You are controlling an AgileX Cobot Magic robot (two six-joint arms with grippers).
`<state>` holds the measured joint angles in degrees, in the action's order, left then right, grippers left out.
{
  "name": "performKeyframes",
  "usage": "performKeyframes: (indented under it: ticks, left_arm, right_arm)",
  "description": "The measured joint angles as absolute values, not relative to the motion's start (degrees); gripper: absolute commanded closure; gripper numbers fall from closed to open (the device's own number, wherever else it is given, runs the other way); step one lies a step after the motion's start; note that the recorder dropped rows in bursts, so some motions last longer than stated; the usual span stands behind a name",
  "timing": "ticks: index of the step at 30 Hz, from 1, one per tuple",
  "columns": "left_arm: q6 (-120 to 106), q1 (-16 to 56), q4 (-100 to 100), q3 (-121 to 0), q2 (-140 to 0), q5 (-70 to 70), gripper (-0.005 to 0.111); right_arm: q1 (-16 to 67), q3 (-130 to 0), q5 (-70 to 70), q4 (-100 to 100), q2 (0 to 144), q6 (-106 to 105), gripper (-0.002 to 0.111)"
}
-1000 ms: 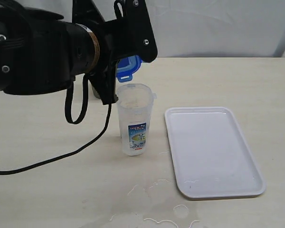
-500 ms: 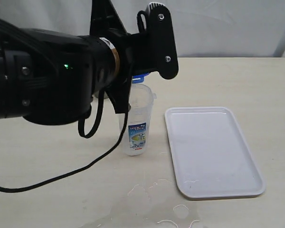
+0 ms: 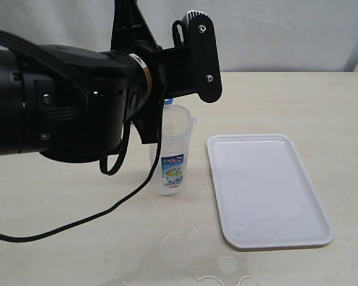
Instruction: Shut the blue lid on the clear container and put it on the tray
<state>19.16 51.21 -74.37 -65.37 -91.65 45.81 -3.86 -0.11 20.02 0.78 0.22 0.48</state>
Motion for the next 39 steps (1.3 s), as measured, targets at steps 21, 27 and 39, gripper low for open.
performKeyframes:
  ticks: [21, 27, 39]
  left_arm:
    - [19.16, 53.02, -69.2, -65.37, -91.65, 46.06, 0.107]
    - [19.16, 53.02, -67.14, -65.37, -91.65, 44.01, 0.107]
    - [16.48, 53.02, -63.55, -65.37, -91.65, 45.77, 0.107]
  right_arm:
    - [-3.86, -0.11, 20.02, 0.78, 0.22, 0.48, 0.104]
    - [-3.86, -0.11, 20.02, 0.78, 0.22, 0.48, 0.104]
    - [-3.86, -0.11, 20.02, 0.78, 0.22, 0.48, 0.104]
